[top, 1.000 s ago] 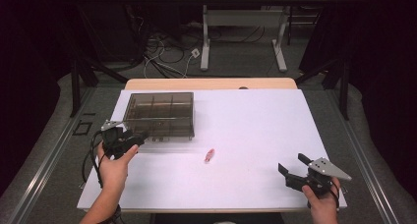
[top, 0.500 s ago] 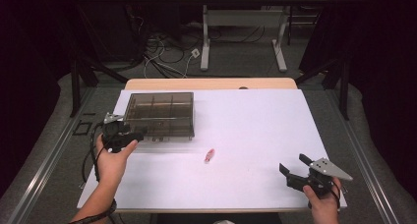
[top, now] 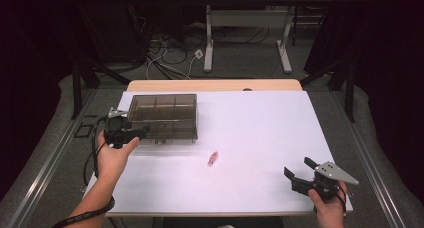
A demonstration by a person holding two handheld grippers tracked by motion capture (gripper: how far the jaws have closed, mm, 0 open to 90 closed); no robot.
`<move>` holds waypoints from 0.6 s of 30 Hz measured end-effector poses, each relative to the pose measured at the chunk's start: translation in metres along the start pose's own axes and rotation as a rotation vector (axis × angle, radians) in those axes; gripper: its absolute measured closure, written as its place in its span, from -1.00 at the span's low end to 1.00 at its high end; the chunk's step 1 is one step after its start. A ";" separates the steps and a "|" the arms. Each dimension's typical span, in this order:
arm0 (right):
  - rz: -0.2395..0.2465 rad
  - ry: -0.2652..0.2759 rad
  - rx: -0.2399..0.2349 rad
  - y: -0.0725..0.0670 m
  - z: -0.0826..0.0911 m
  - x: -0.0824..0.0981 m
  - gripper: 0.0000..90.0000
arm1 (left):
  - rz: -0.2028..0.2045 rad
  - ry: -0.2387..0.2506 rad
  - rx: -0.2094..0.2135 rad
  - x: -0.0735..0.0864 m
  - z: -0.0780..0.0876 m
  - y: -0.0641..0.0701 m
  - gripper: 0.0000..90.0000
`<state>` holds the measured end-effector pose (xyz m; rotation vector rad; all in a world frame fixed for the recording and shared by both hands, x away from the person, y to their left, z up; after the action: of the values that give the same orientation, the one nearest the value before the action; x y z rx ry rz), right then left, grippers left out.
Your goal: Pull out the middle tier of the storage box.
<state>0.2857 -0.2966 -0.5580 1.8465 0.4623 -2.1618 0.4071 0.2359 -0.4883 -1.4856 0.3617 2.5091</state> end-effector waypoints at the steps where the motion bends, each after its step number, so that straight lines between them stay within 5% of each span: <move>1: -0.008 0.010 -0.003 -0.001 -0.001 0.000 -0.67 | -0.010 -0.010 -0.003 -0.001 -0.001 -0.001 -0.35; 14: -0.009 0.000 0.014 0.000 0.003 0.000 -0.67 | -0.035 -0.031 -0.015 -0.011 -0.004 -0.012 -0.18; 18: -0.015 0.006 0.013 0.001 0.005 0.000 -0.67 | -0.014 -0.049 -0.032 -0.011 -0.007 -0.016 -0.18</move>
<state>0.2817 -0.2991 -0.5577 1.8629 0.4659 -2.1747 0.4227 0.2487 -0.4835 -1.4298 0.3038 2.5471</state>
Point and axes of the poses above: each handheld gripper's, and its own axes: z roughly backward along the jaws, x roughly out of its underside, y roughly to its right, the point moved 4 cm from there along -z, roughly forward along the jaws, and after that the axes turned 13 degrees about y, right-handed, at the moved point
